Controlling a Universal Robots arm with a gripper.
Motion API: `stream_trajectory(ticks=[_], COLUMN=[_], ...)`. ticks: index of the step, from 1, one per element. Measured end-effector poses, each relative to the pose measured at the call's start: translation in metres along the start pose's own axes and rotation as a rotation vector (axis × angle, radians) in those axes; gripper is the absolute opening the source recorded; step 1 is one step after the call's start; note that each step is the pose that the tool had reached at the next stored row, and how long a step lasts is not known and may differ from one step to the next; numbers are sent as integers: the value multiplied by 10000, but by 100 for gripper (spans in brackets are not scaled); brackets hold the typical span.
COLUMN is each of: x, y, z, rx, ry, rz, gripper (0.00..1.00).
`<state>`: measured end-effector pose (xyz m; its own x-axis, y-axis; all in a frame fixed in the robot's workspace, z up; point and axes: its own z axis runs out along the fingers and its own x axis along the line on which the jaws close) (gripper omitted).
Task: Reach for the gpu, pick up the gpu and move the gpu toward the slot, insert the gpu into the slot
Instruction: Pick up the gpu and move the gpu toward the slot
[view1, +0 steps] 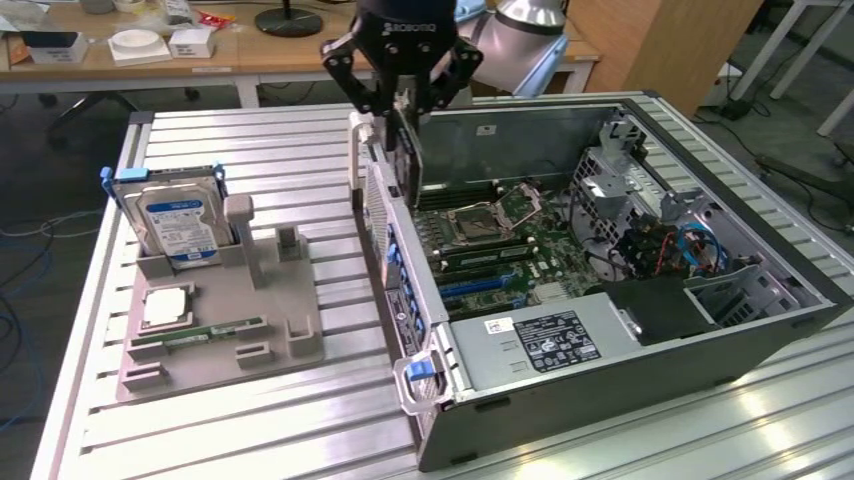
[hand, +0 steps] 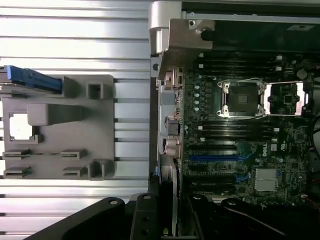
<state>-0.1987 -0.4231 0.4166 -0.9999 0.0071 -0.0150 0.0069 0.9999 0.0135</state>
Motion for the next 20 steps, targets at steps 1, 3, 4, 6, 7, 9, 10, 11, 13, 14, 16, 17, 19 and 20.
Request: stream_trajectory(ticks=[1,3,4,6,7,9,10,11,13,14,16,17,19,20], x=[-44,-130,-176,-264,-310,-396,-427,-469,-559,-603,-694,-742,-833,-877], y=[0,1,1,2,2,3,3,3,4,4,5,5,5,6], z=[1,5,7,9,10,14,17,20,25,26,30,32,35,36], rx=[0,-1,-1,0,0,-1,-1,-1,0,1,1,0,-1,-1], ry=[0,0,-1,1,1,1,1,1,2,2,2,1,1,1], rz=[0,0,0,0,0,0,0,0,0,1,0,0,-2,0], gripper=[27,27,27,27,27,27,27,27,27,27,27,27,27,27])
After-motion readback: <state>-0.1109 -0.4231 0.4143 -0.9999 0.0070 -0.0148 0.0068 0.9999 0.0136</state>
